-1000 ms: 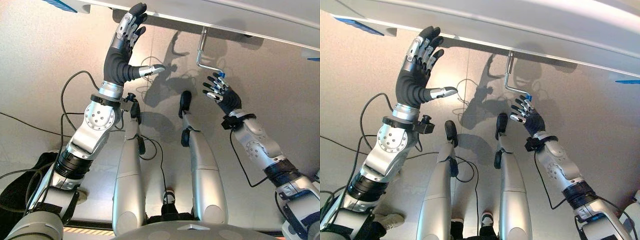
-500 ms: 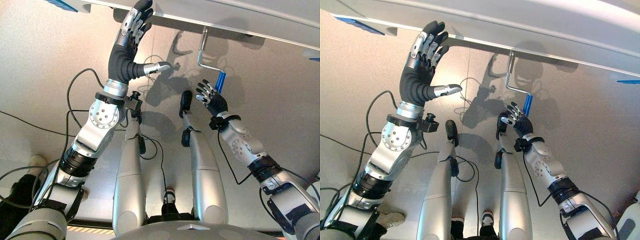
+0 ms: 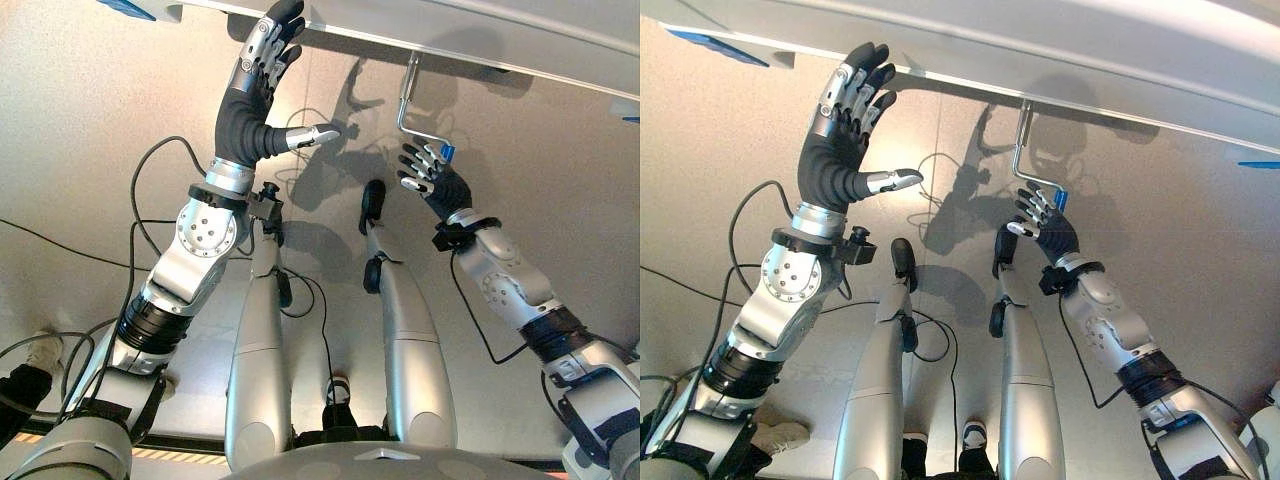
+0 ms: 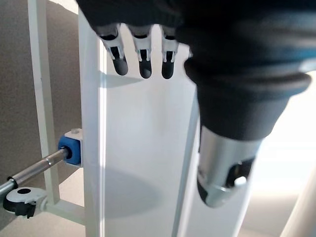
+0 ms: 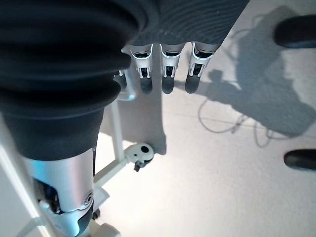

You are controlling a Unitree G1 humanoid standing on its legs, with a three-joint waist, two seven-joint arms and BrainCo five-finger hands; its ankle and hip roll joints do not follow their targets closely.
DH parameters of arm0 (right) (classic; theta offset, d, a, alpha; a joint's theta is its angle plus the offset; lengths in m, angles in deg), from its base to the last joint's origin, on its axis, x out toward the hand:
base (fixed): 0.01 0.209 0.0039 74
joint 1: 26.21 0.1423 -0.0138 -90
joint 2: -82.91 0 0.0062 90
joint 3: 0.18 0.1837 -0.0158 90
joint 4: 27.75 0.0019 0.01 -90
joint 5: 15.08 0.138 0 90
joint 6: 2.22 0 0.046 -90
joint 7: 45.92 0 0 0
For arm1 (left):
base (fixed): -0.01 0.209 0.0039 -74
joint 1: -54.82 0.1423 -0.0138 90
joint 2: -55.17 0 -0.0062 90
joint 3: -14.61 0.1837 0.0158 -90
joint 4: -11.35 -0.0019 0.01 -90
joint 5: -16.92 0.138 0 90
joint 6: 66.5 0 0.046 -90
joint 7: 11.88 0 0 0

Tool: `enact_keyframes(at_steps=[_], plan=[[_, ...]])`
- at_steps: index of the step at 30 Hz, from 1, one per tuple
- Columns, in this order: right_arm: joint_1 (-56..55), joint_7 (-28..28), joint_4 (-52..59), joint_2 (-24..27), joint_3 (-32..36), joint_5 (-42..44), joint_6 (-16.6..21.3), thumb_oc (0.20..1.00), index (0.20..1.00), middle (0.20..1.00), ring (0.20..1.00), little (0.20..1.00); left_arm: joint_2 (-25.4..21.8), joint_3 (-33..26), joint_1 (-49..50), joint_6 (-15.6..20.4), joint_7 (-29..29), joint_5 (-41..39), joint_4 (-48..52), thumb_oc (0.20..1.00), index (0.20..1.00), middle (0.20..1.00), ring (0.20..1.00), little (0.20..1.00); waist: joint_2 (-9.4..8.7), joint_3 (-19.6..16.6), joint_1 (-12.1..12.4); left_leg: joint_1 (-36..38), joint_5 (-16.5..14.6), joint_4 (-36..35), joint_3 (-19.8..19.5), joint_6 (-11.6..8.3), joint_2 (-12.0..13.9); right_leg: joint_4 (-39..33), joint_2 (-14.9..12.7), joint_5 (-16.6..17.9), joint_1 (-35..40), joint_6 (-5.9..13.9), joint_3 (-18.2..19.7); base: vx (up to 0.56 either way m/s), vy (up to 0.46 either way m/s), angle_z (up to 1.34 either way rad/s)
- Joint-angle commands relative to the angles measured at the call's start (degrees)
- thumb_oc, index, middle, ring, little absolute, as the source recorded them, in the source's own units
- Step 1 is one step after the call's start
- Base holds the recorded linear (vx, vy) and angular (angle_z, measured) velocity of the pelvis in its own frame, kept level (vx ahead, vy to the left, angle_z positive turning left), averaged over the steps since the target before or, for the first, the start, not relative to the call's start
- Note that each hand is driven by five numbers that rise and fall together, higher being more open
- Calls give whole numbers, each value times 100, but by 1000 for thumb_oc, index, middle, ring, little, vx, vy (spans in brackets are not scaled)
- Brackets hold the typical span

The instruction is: Raise the hospital bed

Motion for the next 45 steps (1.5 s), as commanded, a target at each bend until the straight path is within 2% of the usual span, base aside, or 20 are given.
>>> enact_keyframes(at_steps=[1,6,17,22,27,29,34,37,38,45], plan=[[-297,160,380,330,76,46,131,1000,1000,1000,1000,1000,-207,-79,172,220,-43,158,799,1000,1000,1000,1000,1000,-34,-141,-88,-214,-149,279,35,111,-103,-289,-145,-86,316,677,39,0,0,0],[-301,266,207,548,-7,29,57,1000,1000,1000,1000,1000,-269,-46,177,248,-55,153,822,1000,1000,1000,1000,1000,-36,-141,-95,-212,-148,274,30,104,-103,-288,-147,-89,323,679,36,0,0,0],[-389,391,241,600,-10,127,22,1000,1000,1000,1000,1000,-288,-15,151,239,-69,220,837,1000,1000,1000,1000,1000,9,-141,-93,-170,-146,242,47,112,-107,-283,-139,-87,332,691,45,0,0,0],[-505,318,355,639,170,-149,78,1000,1000,1000,1000,1000,-306,-32,168,235,-71,265,849,1000,1000,1000,1000,1000,13,-141,-115,-168,-151,251,43,113,-107,-269,-149,-93,325,691,48,0,0,0],[-713,146,515,359,617,-313,348,1000,1000,1000,1000,1000,-245,-113,229,253,-73,317,870,1000,1000,1000,1000,1000,12,-141,-155,-135,-156,240,45,124,-105,-263,-144,-109,344,694,57,0,0,0],[-907,25,650,-2,1006,-303,599,1000,1000,1000,1000,1000,-244,-255,303,297,-87,283,901,1000,1000,1000,1000,1000,1,-141,-173,-105,-158,223,49,134,-102,-254,-134,-117,351,691,69,0,-38,0],[-1170,134,811,-527,1432,2,980,1000,1000,1000,1000,1000,-66,-388,401,393,-160,117,880,1000,1000,1000,1000,1000,17,-141,-182,-109,-160,230,52,141,-115,-247,-133,-116,343,702,86,0,0,0],[-1187,85,746,-669,1554,-23,1087,1000,1000,1000,1000,1000,11,-401,412,398,-168,127,853,1000,1000,1000,1000,1000,42,-141,-179,-103,-175,232,62,148,-116,-224,-134,-124,332,697,90,0,0,0],[-1146,13,604,-850,1691,-16,1225,1000,1000,1000,1000,1000,36,-440,389,425,-193,131,812,1000,1000,1000,1000,1000,74,-141,-196,-103,-188,239,66,152,-121,-217,-132,-127,324,699,103,0,0,0],[-1056,-160,267,-1151,1843,-10,1419,1000,1000,1000,1000,1000,155,-446,363,461,-216,107,761,1000,1000,1000,1000,1000,132,-141,-199,-115,-198,258,77,150,-126,-201,-125,-139,321,702,136,0,0,0]])
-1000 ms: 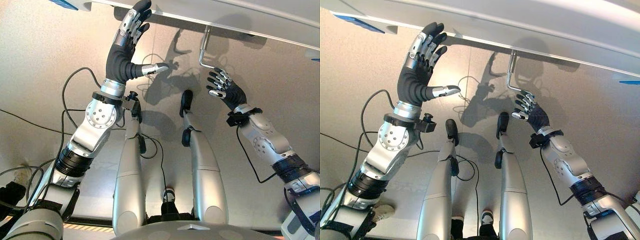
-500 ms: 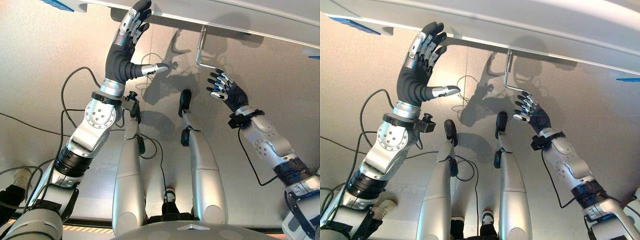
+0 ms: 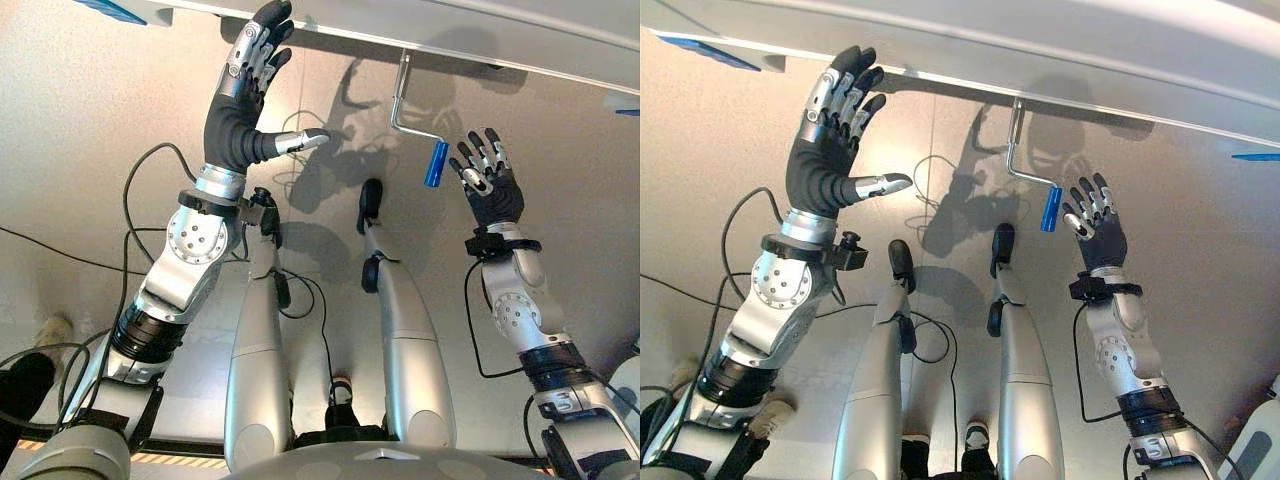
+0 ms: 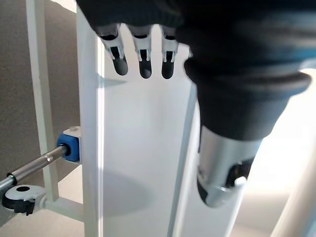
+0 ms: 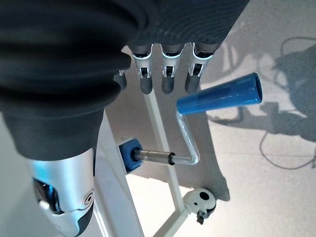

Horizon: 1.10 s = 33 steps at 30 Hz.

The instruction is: Raise the hospital bed

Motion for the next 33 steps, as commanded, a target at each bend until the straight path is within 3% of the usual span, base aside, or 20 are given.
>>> enact_keyframes(at_steps=[1,7,15,26,33], plan=[[-14,-170,38,54,207,101,449,1000,1000,1000,1000,1000,125,-162,52,416,-74,129,566,1000,1000,1000,1000,1000,151,-140,-62,-130,-194,231,38,147,-106,-213,-127,-143,330,699,102,0,0,0],[111,-610,-597,86,84,-515,242,1000,1000,1000,1000,1000,134,-51,-18,378,-47,177,545,1000,1000,1000,1000,1000,198,-140,-33,-168,-203,255,33,163,-101,-194,-126,-149,282,685,112,0,0,0],[552,-745,-1375,234,-303,-973,-170,1000,1000,1000,1000,1000,173,122,-134,332,-68,116,551,1000,1000,1000,1000,1000,249,-140,44,-194,-191,234,13,175,-106,-216,-125,-136,274,675,98,-4,-2,-2],[1387,-605,-1954,95,-1069,-519,-454,1000,1000,1000,1000,1000,228,341,-273,249,7,3,501,1000,1000,1000,1000,1000,282,-140,148,-232,-170,223,6,171,-110,-247,-142,-107,251,671,64,0,0,0],[1499,-510,-1799,196,-1196,-352,-495,1000,1000,1000,1000,1000,190,347,-260,227,11,13,514,1000,1000,1000,1000,1000,258,-140,157,-250,-172,236,18,176,-121,-263,-150,-96,243,668,70,0,0,0]])
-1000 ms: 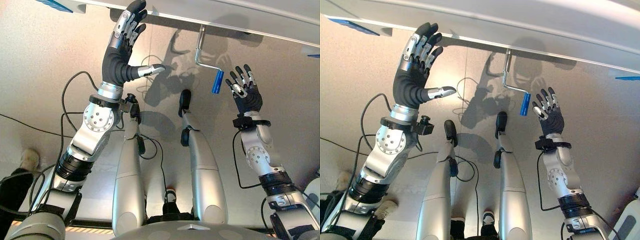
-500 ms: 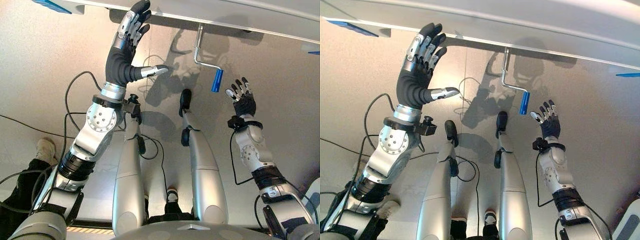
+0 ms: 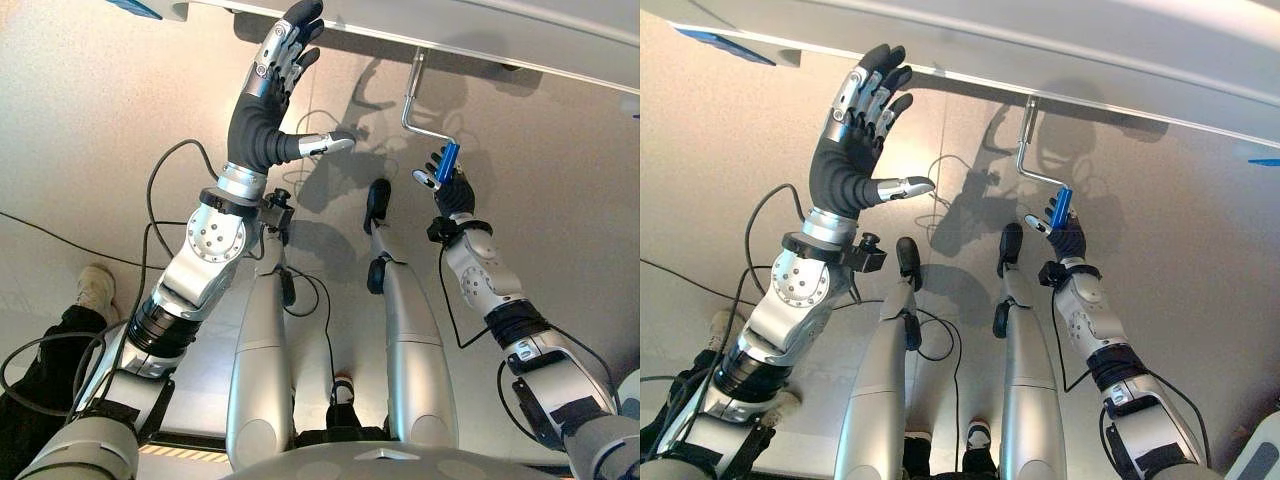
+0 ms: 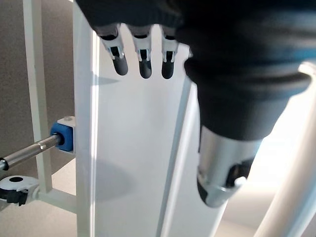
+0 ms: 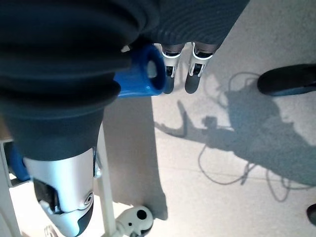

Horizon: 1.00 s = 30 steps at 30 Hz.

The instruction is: Raise the hospital bed

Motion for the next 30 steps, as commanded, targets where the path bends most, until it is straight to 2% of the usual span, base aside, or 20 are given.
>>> enact_keyframes(at_steps=[1,8,20,30], plan=[[-60,123,398,340,-187,180,29,1000,1000,1000,1000,1000,-6,-35,39,232,-1,40,539,1000,1000,1000,1000,1000,241,-140,-162,-235,-179,239,-68,172,-140,-230,-149,-156,299,677,-3,0,0,0],[-97,273,860,657,-257,299,-23,1000,1000,1000,1000,1000,-77,-47,44,224,-10,65,570,1000,1000,1000,1000,1000,174,-140,-196,-267,-190,279,-74,171,-136,-215,-154,-152,284,678,1,0,0,0],[38,418,948,931,-324,593,-105,1000,1000,1000,1000,1000,-148,-58,99,194,-27,53,605,1000,1000,1000,1000,1000,139,-140,-194,-271,-178,275,-63,162,-130,-206,-136,-143,265,674,-11,0,0,0],[1049,950,78,1644,-1335,893,-560,1000,1000,1000,1000,1000,-300,122,91,249,-147,-157,651,1000,1000,1000,1000,1000,130,-140,-59,-275,-130,266,-130,118,-133,-195,-125,-146,288,661,-68,1,-8,2]])
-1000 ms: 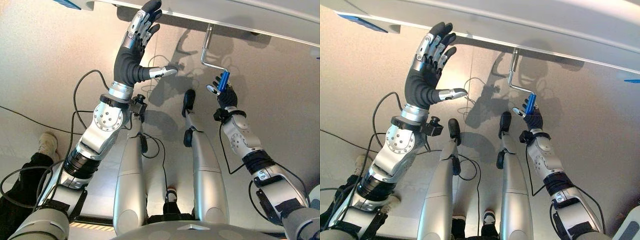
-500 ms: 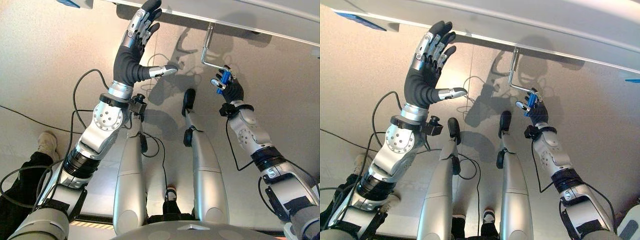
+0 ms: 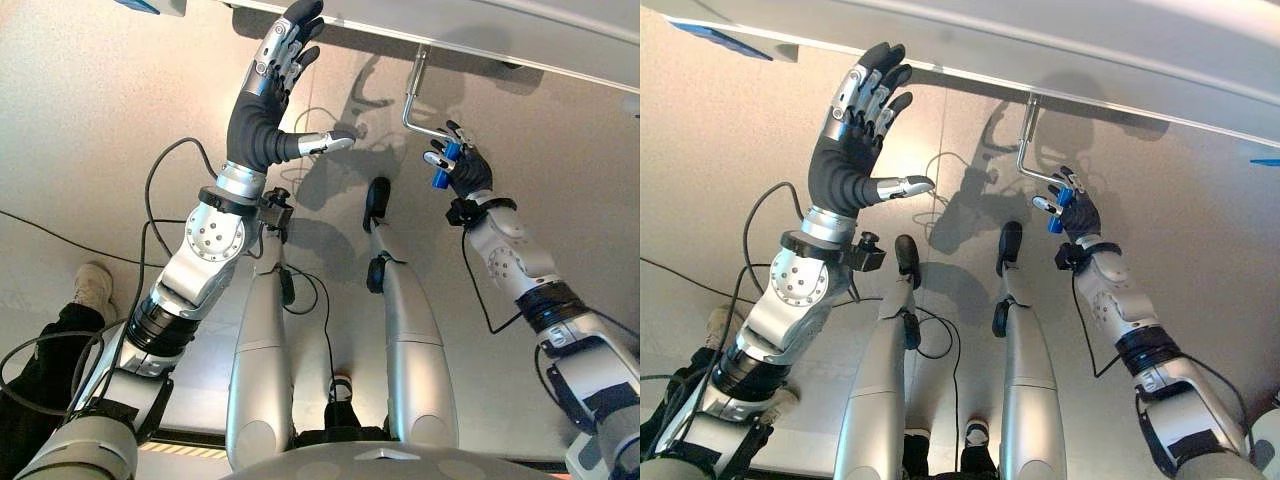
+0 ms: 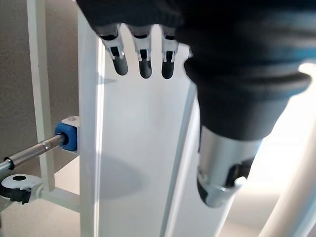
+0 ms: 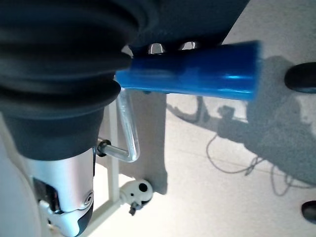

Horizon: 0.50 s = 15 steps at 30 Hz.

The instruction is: Raise the hospital bed

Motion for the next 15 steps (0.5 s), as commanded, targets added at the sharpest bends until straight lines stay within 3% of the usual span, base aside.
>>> enact_keyframes(at_steps=[1,15], plan=[[234,281,18,137,-307,155,-67,1000,1000,1000,1000,1000,-60,-12,126,254,-100,-96,645,1000,1000,1000,1000,1000,140,-140,-55,-184,-131,236,-36,117,-131,-210,-116,-150,318,666,21,0,0,0],[163,478,-652,-92,-348,169,-225,1000,1000,1000,1000,1000,22,72,68,227,-164,-62,557,1000,1000,1000,1000,1000,254,-140,-33,-166,-137,219,-27,121,-149,-175,-118,-187,300,676,29,0,0,0]])
